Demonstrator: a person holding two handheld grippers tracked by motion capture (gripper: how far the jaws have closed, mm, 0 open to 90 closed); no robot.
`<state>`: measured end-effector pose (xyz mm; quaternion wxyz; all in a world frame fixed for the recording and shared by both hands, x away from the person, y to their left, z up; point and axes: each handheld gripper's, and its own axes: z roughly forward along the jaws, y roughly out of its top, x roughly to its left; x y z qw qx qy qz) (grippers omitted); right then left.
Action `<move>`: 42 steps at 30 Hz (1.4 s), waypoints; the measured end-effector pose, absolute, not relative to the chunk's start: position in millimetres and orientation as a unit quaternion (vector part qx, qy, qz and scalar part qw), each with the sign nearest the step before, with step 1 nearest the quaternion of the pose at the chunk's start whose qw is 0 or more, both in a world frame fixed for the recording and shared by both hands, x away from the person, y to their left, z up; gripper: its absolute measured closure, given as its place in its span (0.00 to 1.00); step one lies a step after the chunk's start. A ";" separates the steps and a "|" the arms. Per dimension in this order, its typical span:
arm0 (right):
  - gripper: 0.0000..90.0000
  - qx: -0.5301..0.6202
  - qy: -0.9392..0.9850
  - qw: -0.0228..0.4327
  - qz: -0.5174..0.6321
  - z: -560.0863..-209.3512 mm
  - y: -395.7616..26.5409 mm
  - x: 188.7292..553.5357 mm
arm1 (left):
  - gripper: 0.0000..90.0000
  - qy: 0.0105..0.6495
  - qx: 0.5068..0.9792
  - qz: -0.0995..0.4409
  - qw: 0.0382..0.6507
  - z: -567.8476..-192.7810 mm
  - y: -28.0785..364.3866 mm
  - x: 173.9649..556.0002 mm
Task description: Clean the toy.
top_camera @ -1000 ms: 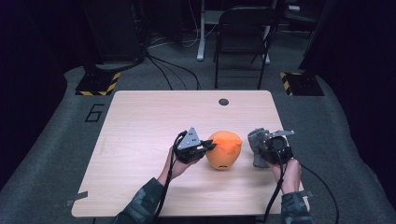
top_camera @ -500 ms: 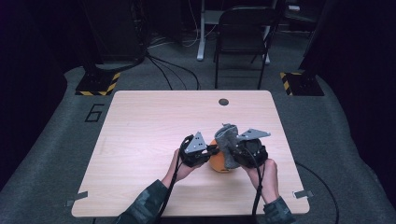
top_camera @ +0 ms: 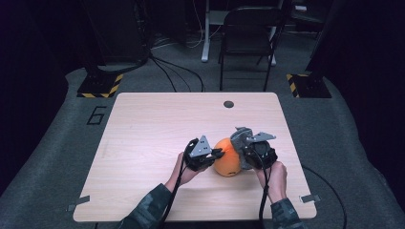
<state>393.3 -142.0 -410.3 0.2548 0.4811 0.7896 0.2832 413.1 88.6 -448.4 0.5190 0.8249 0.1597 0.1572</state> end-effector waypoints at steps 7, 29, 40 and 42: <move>0.78 0.496 0.783 0.256 0.274 -411.8 -157.5 395.8 | 0.92 0.167 0.821 0.152 0.525 -449.2 90.1 414.6; 0.78 0.434 0.813 0.250 0.298 -404.2 -112.9 380.5 | 0.92 0.165 0.821 0.152 0.526 -449.3 87.3 414.4; 0.77 0.462 0.798 0.284 0.264 -412.5 -136.8 389.1 | 0.92 0.172 0.820 0.154 0.524 -448.7 88.4 416.2; 0.77 0.473 0.792 0.284 0.262 -415.5 -146.3 392.5 | 0.92 0.176 0.819 0.158 0.523 -447.9 89.5 417.4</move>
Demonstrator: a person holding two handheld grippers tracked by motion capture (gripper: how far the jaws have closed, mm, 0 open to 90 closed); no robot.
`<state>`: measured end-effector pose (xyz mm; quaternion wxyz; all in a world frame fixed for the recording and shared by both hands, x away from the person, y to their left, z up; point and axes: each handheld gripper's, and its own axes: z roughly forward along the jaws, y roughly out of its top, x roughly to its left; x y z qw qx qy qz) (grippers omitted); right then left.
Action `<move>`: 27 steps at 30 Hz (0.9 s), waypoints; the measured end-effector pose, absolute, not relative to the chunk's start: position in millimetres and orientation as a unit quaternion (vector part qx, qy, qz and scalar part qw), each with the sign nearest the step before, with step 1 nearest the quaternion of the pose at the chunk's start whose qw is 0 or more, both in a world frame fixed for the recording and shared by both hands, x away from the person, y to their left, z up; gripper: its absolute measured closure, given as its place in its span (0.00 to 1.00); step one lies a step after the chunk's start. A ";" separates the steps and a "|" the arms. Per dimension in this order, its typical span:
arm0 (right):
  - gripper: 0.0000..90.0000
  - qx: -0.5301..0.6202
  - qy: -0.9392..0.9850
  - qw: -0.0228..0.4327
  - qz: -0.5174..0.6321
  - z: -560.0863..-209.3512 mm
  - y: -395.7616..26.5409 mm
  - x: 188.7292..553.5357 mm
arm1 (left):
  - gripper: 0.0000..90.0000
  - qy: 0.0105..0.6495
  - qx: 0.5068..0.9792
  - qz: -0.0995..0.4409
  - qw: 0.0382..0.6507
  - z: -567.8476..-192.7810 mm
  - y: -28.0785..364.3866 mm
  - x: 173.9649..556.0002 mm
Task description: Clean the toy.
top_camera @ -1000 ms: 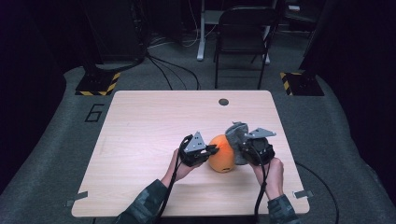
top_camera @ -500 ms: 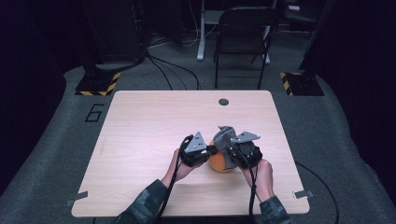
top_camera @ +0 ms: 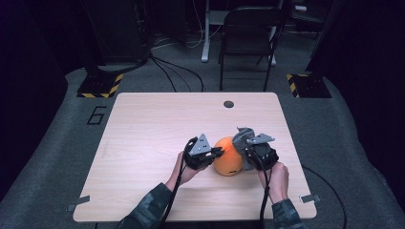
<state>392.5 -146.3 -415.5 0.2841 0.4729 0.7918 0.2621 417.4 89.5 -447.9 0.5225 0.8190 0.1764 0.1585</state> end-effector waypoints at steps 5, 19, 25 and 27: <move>0.77 0.518 0.773 0.278 0.237 -427.1 -182.2 399.2 | 0.91 0.193 0.817 0.153 0.522 -446.7 93.5 423.4; 0.71 0.580 0.753 0.229 0.211 -473.0 -226.0 413.3 | 0.89 0.264 0.809 0.157 0.501 -443.9 89.7 457.2; 0.52 0.591 0.745 0.235 0.204 -484.7 -228.0 418.0 | 0.80 0.299 0.809 0.163 0.480 -443.8 88.1 480.6; 0.45 0.595 0.741 0.236 0.202 -487.7 -227.3 419.3 | 0.74 0.320 0.809 0.169 0.462 -444.8 87.7 496.4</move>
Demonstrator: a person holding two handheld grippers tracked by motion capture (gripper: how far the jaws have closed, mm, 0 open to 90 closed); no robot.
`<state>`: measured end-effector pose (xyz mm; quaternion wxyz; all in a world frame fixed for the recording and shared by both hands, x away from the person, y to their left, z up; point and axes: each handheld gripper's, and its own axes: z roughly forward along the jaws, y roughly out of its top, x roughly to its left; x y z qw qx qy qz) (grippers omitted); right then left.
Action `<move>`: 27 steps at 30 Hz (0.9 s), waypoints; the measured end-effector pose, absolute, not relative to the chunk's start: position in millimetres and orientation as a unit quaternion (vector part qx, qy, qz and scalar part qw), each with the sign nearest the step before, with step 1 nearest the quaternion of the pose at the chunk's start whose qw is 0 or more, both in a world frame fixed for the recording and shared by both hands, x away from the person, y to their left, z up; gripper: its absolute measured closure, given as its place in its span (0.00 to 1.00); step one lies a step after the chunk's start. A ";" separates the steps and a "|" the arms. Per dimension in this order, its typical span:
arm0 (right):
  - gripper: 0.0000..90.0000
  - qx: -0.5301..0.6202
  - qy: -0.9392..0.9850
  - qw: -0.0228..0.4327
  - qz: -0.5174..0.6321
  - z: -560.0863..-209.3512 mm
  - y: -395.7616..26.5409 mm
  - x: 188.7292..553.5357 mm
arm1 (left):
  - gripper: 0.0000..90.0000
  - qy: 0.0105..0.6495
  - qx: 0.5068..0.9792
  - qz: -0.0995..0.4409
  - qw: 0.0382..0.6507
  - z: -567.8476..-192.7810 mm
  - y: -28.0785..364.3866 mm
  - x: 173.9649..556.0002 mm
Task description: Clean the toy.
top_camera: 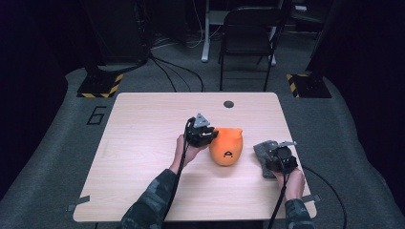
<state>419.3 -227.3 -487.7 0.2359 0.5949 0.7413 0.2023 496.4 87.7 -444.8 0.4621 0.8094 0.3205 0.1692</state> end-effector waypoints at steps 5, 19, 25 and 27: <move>0.25 0.593 0.735 0.247 0.217 -484.3 -228.7 417.1 | 0.53 0.353 0.804 0.179 0.444 -445.3 89.3 515.2; 0.06 0.549 0.748 0.243 0.284 -460.5 -247.1 380.7 | 0.17 0.374 0.777 0.187 0.471 -430.6 136.6 497.6; 0.03 0.538 0.757 0.235 0.288 -464.6 -255.8 361.1 | 0.14 0.374 0.773 0.199 0.472 -433.6 173.5 468.5; 0.02 0.536 0.759 0.234 0.286 -468.4 -259.9 356.3 | 0.11 0.377 0.775 0.206 0.462 -437.5 187.3 457.0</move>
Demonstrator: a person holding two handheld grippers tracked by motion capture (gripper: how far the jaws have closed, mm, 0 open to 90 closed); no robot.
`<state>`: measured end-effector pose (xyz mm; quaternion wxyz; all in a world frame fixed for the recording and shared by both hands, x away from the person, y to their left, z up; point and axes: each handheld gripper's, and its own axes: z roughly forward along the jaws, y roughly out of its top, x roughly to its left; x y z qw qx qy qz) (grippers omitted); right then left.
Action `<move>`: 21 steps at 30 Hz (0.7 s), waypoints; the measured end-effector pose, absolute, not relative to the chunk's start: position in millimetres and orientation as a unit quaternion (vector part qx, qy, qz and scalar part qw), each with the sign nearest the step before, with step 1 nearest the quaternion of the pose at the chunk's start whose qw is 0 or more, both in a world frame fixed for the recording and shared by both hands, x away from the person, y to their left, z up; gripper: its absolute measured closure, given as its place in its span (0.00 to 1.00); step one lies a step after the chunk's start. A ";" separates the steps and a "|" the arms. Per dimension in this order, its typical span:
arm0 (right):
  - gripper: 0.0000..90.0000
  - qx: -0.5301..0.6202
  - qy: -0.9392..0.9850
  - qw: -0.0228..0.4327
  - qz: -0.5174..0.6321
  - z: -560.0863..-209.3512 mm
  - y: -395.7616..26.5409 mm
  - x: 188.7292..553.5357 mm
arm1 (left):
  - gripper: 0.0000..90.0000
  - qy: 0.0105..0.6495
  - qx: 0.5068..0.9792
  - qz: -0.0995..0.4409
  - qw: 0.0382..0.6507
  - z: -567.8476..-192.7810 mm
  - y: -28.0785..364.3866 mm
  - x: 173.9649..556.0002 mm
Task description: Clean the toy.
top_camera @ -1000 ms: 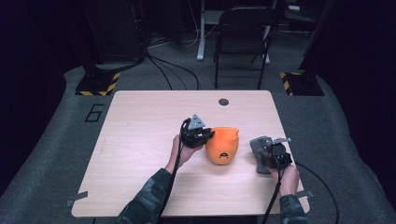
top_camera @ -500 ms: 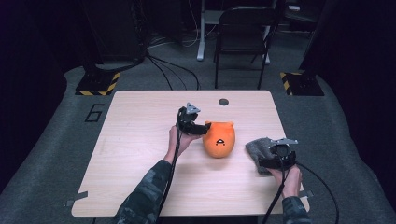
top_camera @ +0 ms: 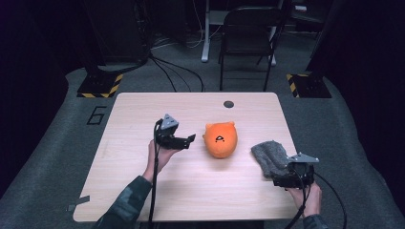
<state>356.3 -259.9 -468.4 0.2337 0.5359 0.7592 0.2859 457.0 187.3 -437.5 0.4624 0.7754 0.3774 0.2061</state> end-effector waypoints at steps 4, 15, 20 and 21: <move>0.02 0.541 0.757 0.226 0.289 -477.8 -266.9 349.8 | 0.08 0.389 0.774 0.208 0.455 -447.2 209.0 441.0; 0.01 0.540 0.769 0.210 0.272 -510.0 -277.2 337.7 | 0.03 0.450 0.790 0.177 0.377 -518.6 266.9 407.9; 0.00 0.538 0.774 0.208 0.262 -519.0 -277.3 338.9 | 0.03 0.443 0.802 0.173 0.363 -525.8 266.2 410.3; 0.00 0.540 0.772 0.204 0.267 -519.5 -278.4 338.7 | 0.03 0.443 0.801 0.175 0.362 -526.7 265.4 410.5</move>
